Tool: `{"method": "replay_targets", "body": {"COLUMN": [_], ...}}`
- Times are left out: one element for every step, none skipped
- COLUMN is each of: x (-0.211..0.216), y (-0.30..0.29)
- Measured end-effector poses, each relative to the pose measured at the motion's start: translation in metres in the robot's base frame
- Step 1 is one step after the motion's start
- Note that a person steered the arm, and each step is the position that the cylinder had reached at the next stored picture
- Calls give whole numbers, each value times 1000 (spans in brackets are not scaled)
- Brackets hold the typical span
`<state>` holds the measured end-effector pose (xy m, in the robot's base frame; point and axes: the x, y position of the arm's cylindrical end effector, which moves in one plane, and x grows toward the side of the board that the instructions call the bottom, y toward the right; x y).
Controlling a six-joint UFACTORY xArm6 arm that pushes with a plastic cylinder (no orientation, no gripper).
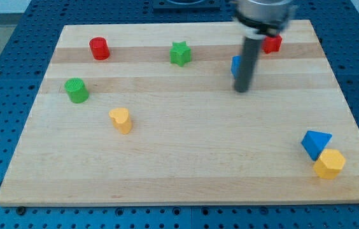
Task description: Move yellow heart horizontally left to blue triangle
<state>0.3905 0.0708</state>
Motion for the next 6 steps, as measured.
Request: {"method": "replay_targets", "body": {"x": [-1, 35, 66, 95, 122, 124], "y": [-109, -180, -200, -169, -139, -134]}}
